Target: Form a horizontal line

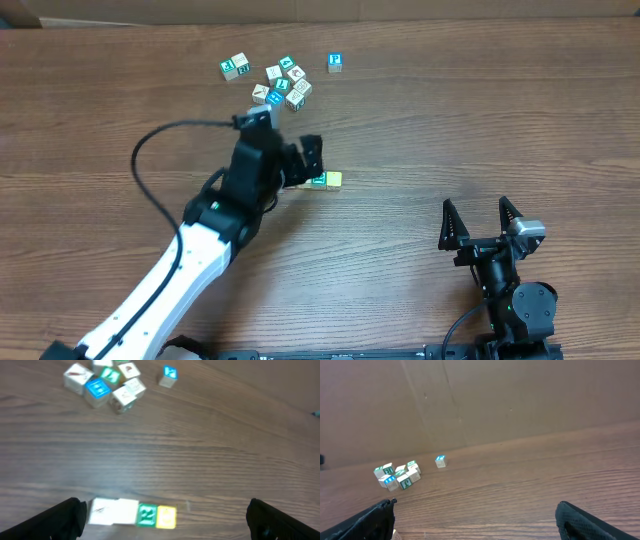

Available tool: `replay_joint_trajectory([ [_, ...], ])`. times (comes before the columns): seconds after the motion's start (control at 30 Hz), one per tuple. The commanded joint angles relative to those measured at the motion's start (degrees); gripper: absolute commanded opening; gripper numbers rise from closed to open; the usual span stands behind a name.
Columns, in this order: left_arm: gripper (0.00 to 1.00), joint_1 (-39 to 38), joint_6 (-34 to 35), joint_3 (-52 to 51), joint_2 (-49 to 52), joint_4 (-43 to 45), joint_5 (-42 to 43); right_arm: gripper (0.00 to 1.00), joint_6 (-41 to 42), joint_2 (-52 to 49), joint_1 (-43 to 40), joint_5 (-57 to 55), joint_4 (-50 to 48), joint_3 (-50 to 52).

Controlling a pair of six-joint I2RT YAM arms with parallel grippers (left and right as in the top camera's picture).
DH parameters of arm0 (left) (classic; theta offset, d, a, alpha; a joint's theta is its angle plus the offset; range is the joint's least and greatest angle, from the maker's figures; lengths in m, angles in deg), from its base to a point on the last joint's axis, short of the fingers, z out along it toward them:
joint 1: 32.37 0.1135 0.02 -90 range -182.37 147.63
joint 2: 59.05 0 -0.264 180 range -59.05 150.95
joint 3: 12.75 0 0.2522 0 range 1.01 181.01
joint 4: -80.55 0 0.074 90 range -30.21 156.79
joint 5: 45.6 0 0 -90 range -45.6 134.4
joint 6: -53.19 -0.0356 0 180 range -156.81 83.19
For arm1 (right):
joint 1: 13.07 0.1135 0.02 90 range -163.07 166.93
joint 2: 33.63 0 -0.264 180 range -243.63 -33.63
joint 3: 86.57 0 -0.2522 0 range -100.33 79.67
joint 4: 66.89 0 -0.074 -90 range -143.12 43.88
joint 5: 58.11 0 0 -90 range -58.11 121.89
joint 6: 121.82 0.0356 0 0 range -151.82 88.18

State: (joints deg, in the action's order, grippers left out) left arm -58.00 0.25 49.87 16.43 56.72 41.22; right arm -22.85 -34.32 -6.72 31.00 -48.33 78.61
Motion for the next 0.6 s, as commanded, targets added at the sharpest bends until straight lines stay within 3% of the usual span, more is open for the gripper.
replay_joint_trajectory([
  [0.0,0.99,2.08,-0.85,-6.78,-4.98,4.17,0.26,1.00,-0.07,0.52,-0.37,-0.50,-0.13,0.59],
  [0.33,1.00,6.45,-0.90,-22.97,-16.65,21.73,4.11,1.00,-0.07,0.52,-0.37,-0.50,-0.13,0.59],
  [0.57,1.00,11.15,-1.11,-29.81,-23.23,24.61,5.99,1.00,-0.07,0.52,-0.37,-0.50,-0.13,0.59],
])
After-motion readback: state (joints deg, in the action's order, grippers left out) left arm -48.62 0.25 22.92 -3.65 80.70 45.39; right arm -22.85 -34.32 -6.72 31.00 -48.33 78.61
